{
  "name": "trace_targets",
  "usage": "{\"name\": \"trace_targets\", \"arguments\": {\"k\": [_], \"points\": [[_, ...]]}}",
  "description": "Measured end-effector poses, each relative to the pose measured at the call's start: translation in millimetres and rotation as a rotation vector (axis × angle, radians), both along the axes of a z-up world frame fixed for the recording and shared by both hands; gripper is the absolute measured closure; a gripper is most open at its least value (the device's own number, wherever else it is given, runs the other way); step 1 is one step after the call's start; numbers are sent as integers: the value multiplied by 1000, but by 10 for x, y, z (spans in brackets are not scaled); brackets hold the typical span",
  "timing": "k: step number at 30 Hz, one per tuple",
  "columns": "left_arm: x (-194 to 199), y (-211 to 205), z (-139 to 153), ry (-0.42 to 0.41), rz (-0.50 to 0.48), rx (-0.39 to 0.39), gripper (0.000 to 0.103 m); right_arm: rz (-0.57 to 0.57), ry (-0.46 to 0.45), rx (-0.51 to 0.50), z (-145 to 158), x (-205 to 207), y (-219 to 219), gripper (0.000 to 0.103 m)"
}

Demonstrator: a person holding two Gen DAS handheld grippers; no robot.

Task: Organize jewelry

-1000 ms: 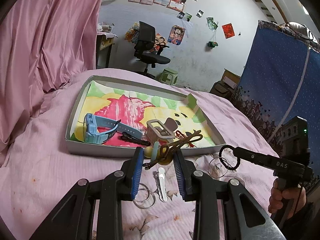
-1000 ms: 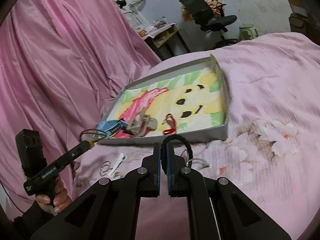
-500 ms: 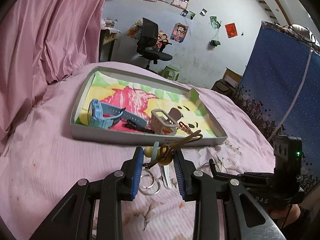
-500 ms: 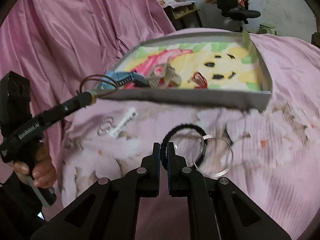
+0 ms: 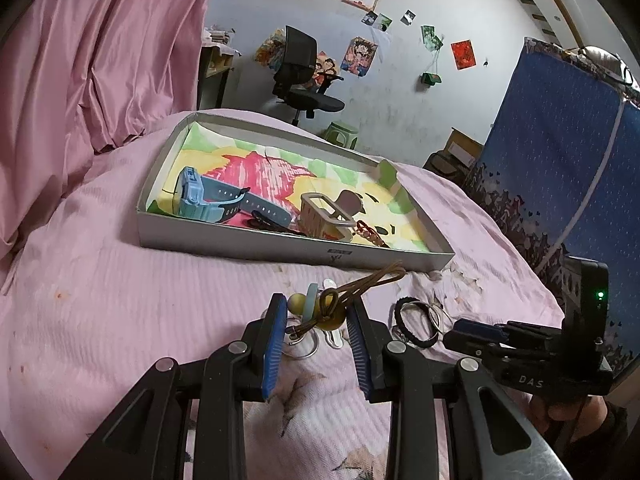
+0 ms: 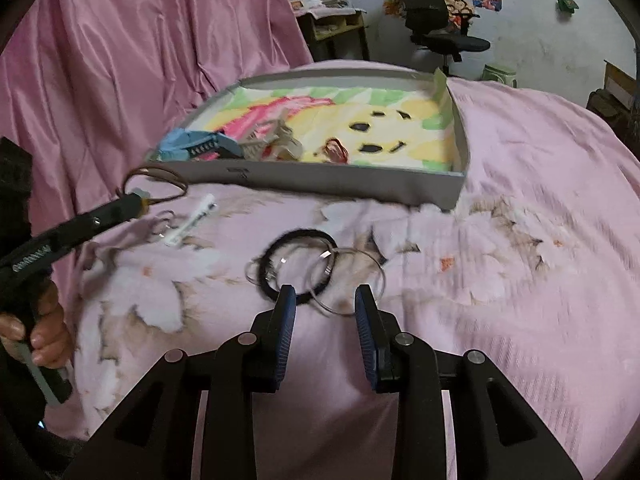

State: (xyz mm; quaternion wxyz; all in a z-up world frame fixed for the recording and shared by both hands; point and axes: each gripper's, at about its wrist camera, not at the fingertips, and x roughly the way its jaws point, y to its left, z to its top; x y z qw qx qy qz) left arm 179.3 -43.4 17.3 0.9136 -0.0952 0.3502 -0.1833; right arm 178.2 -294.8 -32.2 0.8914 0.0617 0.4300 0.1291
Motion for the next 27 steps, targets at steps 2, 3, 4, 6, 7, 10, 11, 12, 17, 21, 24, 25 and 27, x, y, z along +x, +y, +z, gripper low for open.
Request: {"name": "trace_targets", "arguments": {"k": [2, 3, 4, 6, 7, 10, 11, 12, 17, 21, 24, 25, 27], "points": [[7, -4, -1, -1, -1, 2, 74, 1, -4, 5, -18, 9, -1, 76], [5, -4, -2, 0, -1, 0, 74, 3, -7, 12, -24, 6, -6, 76], [6, -4, -2, 0, -1, -2, 74, 1, -9, 18, -28, 18, -10, 76], [8, -4, -6, 0, 0, -5, 74, 1, -15, 20, -53, 55, 22, 76], [13, -7, -8, 0, -1, -7, 74, 1, -16, 24, -55, 70, 22, 76], [24, -17, -15, 2, -3, -7, 74, -1, -21, 37, -69, 140, 49, 76], [26, -20, -17, 2, -4, -6, 74, -1, -23, 36, -76, 163, 69, 76], [28, -24, -21, 2, -5, -5, 74, -1, -24, 35, -83, 187, 84, 77], [44, -29, -32, 4, -5, -5, 74, -11, -31, 36, -96, 221, 104, 92], [42, -30, -28, 2, -6, -5, 74, -28, -57, 66, -39, 197, 49, 96], [45, -22, -29, 2, -6, -4, 74, -21, -64, 74, -27, 192, 46, 99], [48, -23, -29, 0, -6, -4, 74, -17, -60, 79, -34, 195, 49, 99], [54, -18, -18, -2, -5, -3, 74, -15, -56, 80, -48, 200, 52, 99]]}}
